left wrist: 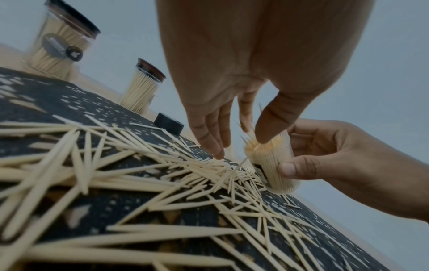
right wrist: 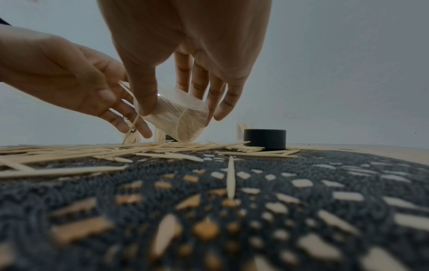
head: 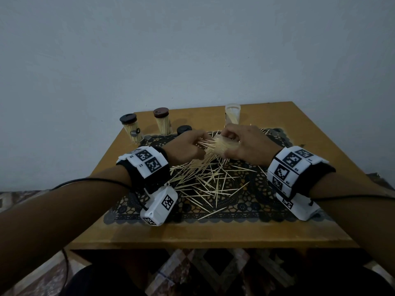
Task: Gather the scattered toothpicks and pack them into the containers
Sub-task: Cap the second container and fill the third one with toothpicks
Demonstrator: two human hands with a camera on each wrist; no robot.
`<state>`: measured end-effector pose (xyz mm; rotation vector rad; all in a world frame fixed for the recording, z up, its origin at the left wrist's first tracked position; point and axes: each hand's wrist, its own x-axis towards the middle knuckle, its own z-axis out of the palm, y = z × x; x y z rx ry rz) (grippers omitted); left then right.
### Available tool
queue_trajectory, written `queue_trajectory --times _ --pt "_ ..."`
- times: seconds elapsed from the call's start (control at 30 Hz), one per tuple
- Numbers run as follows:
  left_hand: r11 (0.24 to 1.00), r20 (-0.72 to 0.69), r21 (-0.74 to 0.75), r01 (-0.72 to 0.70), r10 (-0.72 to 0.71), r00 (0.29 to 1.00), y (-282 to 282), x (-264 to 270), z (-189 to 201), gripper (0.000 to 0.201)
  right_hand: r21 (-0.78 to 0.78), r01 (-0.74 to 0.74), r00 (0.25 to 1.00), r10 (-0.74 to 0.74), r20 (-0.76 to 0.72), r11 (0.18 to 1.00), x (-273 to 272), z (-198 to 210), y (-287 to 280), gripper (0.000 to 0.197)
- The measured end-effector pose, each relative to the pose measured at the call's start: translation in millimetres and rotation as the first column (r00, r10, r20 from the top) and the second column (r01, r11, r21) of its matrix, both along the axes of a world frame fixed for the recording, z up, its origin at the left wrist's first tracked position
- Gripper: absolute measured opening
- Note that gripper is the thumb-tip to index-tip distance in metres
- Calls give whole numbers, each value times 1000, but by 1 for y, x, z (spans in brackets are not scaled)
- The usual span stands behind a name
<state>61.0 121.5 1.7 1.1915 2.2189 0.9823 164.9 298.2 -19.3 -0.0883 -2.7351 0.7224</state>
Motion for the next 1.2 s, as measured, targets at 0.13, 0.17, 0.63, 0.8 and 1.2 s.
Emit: queue_trajectory --times 0.13,0.17,0.63,0.8,1.2 --pt "989 18 42 -143 142 990 0 -5 -5 25 7 15 1000 -15 1 1000 0 0 0 45" --pt "988 -7 22 -150 151 989 0 -4 -5 22 9 19 1000 -19 1 1000 0 0 0 45" --pt "972 -111 208 -108 134 985 -1 2 -9 16 68 47 998 -49 27 997 0 0 1 45" --pt "969 -164 234 -77 118 979 -1 0 -12 4 23 19 999 -20 41 1000 0 1 -1 46" --pt "956 -273 204 -211 262 926 4 -12 -29 31 61 40 998 -44 53 997 -1 0 -1 48"
